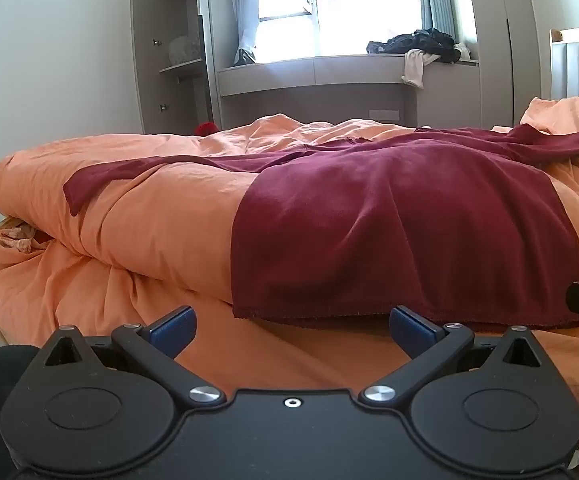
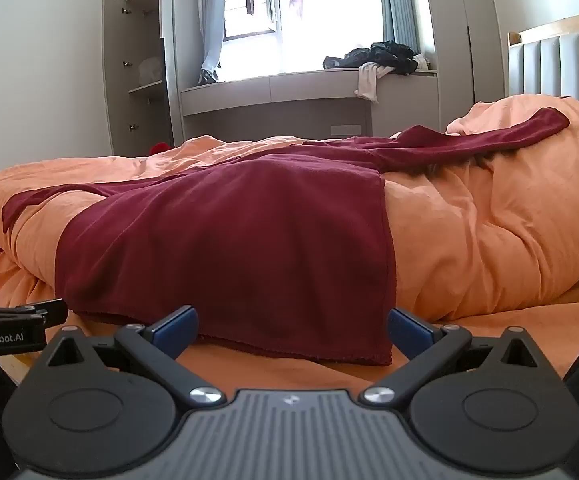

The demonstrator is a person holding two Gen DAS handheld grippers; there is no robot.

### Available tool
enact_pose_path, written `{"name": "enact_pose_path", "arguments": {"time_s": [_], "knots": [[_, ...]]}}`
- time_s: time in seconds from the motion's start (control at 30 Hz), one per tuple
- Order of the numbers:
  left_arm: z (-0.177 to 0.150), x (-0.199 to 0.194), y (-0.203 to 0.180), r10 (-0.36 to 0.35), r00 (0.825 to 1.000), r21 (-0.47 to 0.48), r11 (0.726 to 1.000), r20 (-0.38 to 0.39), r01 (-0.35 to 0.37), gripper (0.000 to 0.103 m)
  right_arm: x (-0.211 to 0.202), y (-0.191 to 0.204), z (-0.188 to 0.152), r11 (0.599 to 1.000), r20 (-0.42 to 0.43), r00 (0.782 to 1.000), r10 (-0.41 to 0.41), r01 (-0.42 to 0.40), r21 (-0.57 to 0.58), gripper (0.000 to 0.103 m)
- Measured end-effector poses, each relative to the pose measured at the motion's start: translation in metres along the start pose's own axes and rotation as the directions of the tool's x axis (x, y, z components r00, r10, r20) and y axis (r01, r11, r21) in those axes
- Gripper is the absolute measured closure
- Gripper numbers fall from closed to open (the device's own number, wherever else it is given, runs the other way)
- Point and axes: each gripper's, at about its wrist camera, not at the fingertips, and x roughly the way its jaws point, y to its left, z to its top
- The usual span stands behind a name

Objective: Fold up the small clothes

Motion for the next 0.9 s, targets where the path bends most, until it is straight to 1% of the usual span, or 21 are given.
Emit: {"name": "enact_pose_path", "arguments": {"time_s": [0.9], "knots": [[0.0023, -0.0026, 0.002, 0.006, 1.0, -0.001, 1.0, 0.003, -0.006, 0.0, 0.0015, -0.0022, -0.0004, 1.0, -0.01, 1.0, 0.005, -0.005, 0.003, 0.0]]}}
